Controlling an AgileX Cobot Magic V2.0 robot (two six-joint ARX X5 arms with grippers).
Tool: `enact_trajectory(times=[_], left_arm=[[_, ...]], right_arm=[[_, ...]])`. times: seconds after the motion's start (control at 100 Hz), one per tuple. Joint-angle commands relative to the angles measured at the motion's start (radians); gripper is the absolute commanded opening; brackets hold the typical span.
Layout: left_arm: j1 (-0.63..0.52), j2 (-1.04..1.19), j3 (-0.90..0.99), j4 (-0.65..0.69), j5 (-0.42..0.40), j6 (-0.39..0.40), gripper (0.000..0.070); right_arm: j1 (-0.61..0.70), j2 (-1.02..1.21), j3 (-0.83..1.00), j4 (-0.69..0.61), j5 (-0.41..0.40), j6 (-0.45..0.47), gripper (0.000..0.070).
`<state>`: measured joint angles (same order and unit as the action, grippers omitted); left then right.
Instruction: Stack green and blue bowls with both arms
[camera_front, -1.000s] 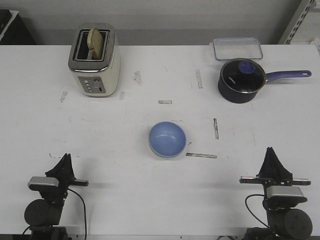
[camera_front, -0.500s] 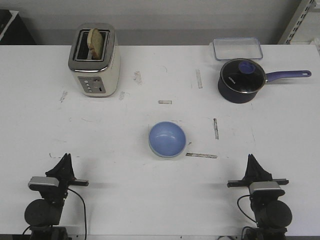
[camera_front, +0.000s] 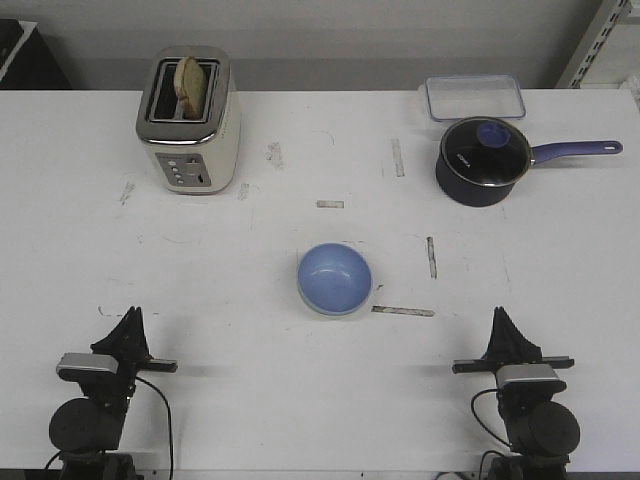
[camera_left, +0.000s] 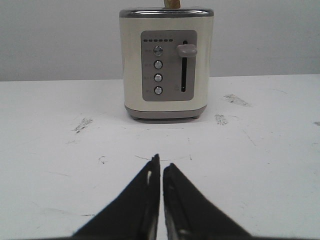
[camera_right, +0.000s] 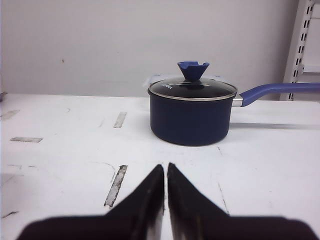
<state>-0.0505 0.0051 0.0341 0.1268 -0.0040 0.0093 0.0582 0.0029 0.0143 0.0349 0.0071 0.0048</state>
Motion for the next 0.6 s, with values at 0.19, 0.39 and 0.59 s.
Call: enact_trajectory(times=[0.19,0.39,0.59], left_arm=[[0.000,-0.002,-0.022,0.016,-0.003,0.005,0.0001],[0.000,-0.002,-0.022,0.016,-0.003,0.005,0.0001],[0.000,-0.002,-0.022,0.016,-0.003,0.005,0.0001]], right_arm=[[0.000,-0.002,-0.002,0.034,0.000,0.005,0.0000],[0.000,-0.002,-0.002,0.034,0.000,0.005,0.0000],[0.000,-0.002,-0.002,0.034,0.000,0.005,0.0000]])
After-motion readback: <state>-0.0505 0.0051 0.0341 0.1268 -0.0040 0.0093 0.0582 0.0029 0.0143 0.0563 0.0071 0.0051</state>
